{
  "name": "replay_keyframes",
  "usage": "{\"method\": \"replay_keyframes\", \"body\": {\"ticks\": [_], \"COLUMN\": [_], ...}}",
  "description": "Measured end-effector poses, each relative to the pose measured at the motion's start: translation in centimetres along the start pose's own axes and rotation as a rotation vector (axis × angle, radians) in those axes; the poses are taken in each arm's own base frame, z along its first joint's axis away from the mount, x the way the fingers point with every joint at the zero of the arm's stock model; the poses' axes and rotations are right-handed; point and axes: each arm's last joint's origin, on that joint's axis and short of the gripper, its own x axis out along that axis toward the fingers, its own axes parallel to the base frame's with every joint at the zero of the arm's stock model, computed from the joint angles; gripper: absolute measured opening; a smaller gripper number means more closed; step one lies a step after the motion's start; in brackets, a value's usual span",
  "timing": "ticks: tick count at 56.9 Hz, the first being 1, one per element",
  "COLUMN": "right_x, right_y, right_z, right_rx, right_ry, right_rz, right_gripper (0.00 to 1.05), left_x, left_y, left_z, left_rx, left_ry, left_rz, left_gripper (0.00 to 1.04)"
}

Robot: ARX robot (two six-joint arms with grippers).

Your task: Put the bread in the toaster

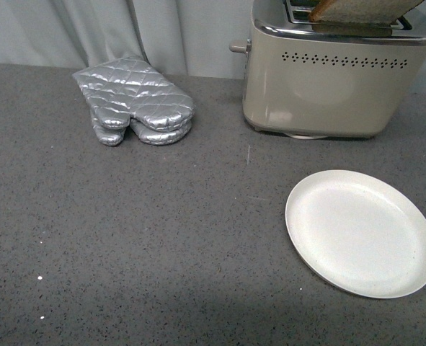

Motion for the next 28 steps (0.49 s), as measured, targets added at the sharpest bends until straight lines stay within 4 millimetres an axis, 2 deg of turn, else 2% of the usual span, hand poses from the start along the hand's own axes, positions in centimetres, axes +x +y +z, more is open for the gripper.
{"method": "replay_keyframes", "body": {"ticks": [9, 20, 25, 28], "right_x": [0.8, 0.9, 0.6, 0.3], "right_y": [0.4, 0.9, 1.5, 1.6], "right_z": [0.1, 0.2, 0.3, 0.4], "right_rx": [-0.015, -0.109, -0.232, -0.281], "right_ry": [0.001, -0.001, -0.018, -0.039], "right_rz": [-0.004, 0.041, 0.122, 0.153], "right_gripper": [0.03, 0.34, 0.51, 0.59], "left_x": [0.0, 0.0, 0.0, 0.0], "left_y": [0.0, 0.0, 0.0, 0.0], "left_z": [0.0, 0.0, 0.0, 0.0], "left_rx": [0.0, 0.0, 0.0, 0.0], "left_ry": [0.0, 0.0, 0.0, 0.0], "left_rz": [0.0, 0.0, 0.0, 0.0], "left_gripper": [0.98, 0.98, 0.98, 0.98]}}
